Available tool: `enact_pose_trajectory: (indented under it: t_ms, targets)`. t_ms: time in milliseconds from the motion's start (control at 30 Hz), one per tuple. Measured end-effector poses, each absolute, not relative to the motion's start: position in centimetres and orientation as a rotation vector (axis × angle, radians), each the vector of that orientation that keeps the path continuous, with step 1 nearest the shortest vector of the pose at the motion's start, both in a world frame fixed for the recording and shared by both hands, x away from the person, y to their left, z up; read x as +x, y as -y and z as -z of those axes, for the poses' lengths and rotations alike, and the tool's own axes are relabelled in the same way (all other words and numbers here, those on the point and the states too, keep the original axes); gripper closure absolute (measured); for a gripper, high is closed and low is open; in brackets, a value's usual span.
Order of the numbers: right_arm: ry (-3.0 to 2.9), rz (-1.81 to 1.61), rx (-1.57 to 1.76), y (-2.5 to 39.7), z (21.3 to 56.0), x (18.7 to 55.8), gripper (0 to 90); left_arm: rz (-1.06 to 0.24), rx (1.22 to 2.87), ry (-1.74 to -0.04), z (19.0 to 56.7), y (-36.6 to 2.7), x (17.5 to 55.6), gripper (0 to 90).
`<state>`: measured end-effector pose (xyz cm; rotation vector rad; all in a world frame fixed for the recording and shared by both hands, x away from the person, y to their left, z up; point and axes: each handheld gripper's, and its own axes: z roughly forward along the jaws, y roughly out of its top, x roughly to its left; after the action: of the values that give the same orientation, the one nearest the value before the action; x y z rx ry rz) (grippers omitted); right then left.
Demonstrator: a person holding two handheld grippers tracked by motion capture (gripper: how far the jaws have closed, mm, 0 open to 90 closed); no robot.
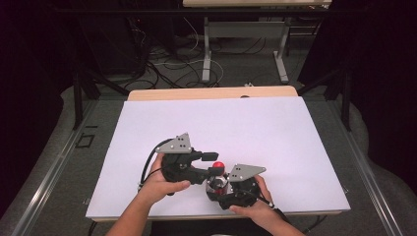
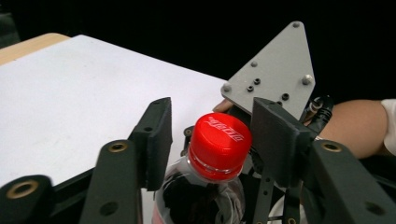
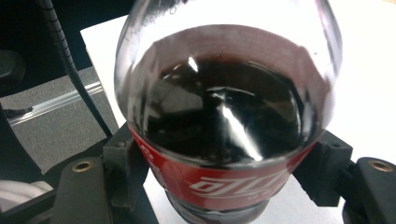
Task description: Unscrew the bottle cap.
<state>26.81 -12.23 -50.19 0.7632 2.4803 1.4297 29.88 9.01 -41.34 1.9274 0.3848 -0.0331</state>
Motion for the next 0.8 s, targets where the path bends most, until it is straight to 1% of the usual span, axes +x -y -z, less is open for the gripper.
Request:
enact_pose_trajectory:
  t_ms: [67,133,267,400,500,633,800]
  targets:
    - [-2.47,-1.439,0.754,12.2,50.2,26.8,28.6,0.03,1.921,-0.38,41.4,-8.9,29.7,57.8]
    - [-2.476,-1.437,0.749,12.2,50.2,26.8,28.6,0.018,1.928,-0.368,41.4,-8.8,29.6,60.8]
    - [-2.484,-1.43,0.753,12.2,50.2,26.8,28.6,0.0,1.923,-0.37,41.5,-8.6,29.4,61.2]
    - [-2.46,-1.437,0.772,12.2,50.3,26.9,28.6,-0.061,1.914,-0.403,41.5,-8.4,29.0,61.5]
    - [-2.439,-1.435,0.798,12.4,50.3,27.0,28.6,-0.128,1.905,-0.452,41.4,-8.1,28.5,61.6]
    - [-2.416,-1.42,0.84,12.5,50.2,27.1,28.7,-0.214,1.863,-0.567,41.6,-7.2,27.6,61.7]
    - [-2.396,-1.393,0.853,12.6,50.4,27.2,28.7,-0.354,1.827,-0.687,41.8,-5.7,25.9,61.7]
